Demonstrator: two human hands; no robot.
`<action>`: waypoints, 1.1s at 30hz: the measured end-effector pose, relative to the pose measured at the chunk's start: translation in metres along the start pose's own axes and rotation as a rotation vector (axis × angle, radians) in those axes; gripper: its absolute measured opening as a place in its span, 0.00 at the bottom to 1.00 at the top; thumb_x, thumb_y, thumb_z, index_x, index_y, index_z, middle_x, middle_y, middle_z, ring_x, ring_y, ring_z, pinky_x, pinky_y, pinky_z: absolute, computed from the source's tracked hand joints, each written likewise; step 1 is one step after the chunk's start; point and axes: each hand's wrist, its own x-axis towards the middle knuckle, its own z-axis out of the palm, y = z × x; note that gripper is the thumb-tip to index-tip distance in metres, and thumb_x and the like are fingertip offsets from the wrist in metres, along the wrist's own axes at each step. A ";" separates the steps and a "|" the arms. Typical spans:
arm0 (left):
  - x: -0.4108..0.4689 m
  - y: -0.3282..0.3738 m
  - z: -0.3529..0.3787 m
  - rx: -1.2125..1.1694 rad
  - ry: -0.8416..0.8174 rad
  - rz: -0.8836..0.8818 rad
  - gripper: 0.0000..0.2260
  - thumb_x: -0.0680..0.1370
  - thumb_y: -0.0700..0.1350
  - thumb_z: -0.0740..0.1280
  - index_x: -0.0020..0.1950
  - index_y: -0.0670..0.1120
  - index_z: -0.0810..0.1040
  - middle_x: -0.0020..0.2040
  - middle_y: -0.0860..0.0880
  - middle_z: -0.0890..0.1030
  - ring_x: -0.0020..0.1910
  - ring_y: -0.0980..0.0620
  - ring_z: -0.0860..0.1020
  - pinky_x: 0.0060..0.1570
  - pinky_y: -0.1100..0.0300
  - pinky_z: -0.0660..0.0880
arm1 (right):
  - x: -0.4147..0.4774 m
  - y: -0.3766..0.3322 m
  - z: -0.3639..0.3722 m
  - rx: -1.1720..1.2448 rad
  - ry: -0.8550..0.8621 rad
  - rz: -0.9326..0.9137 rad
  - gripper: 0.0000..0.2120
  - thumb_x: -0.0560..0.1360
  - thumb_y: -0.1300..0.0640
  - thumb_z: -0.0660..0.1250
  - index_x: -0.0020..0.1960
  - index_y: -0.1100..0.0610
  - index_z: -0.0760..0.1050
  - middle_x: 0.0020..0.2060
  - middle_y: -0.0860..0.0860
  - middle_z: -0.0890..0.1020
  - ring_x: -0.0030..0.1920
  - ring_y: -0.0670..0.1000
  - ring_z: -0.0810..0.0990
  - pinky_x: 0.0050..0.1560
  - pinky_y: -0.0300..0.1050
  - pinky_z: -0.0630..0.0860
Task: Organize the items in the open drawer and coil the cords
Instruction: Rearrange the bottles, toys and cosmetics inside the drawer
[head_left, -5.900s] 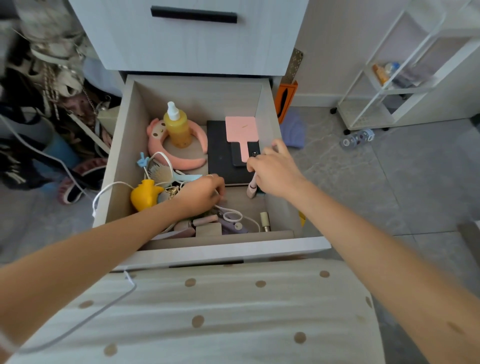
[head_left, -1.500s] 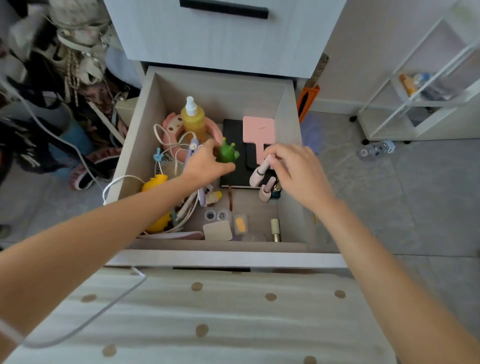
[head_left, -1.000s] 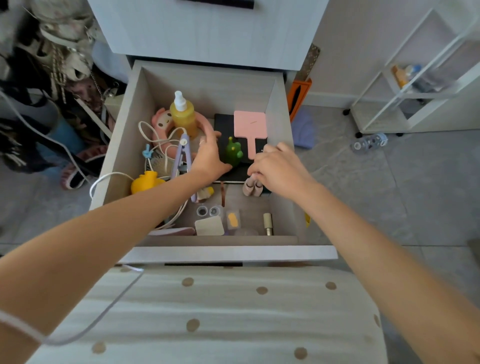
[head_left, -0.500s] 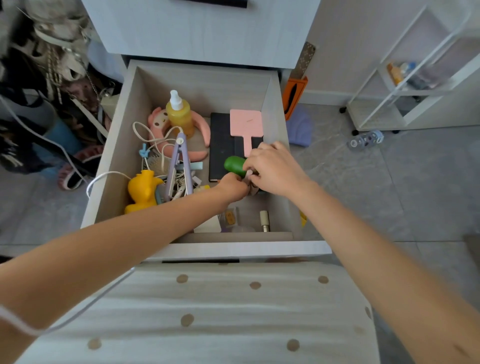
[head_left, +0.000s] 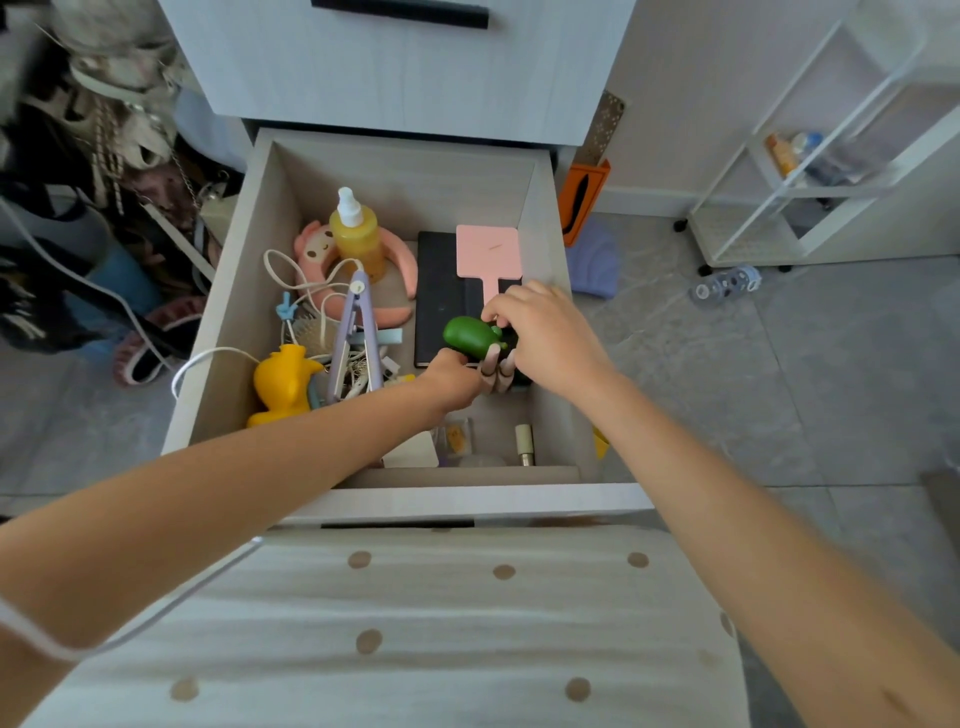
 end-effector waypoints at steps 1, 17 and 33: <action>0.000 0.000 -0.004 0.002 -0.019 0.005 0.15 0.77 0.34 0.59 0.63 0.32 0.71 0.35 0.47 0.71 0.32 0.53 0.70 0.32 0.66 0.71 | 0.000 0.000 0.000 0.016 0.011 0.010 0.20 0.69 0.72 0.62 0.56 0.57 0.77 0.49 0.51 0.79 0.53 0.52 0.72 0.46 0.39 0.59; -0.002 -0.044 -0.103 0.960 -0.110 0.371 0.12 0.72 0.44 0.67 0.55 0.51 0.75 0.49 0.52 0.79 0.49 0.51 0.76 0.55 0.52 0.70 | -0.004 -0.004 0.000 -0.025 0.038 0.057 0.15 0.71 0.70 0.65 0.56 0.59 0.78 0.50 0.54 0.79 0.53 0.53 0.72 0.44 0.40 0.63; -0.018 -0.062 -0.162 1.282 -0.083 0.353 0.20 0.77 0.40 0.58 0.63 0.61 0.73 0.72 0.48 0.66 0.75 0.46 0.53 0.64 0.50 0.60 | -0.008 -0.035 -0.003 -0.013 0.126 -0.118 0.13 0.69 0.71 0.67 0.50 0.59 0.80 0.45 0.53 0.81 0.49 0.54 0.77 0.47 0.45 0.70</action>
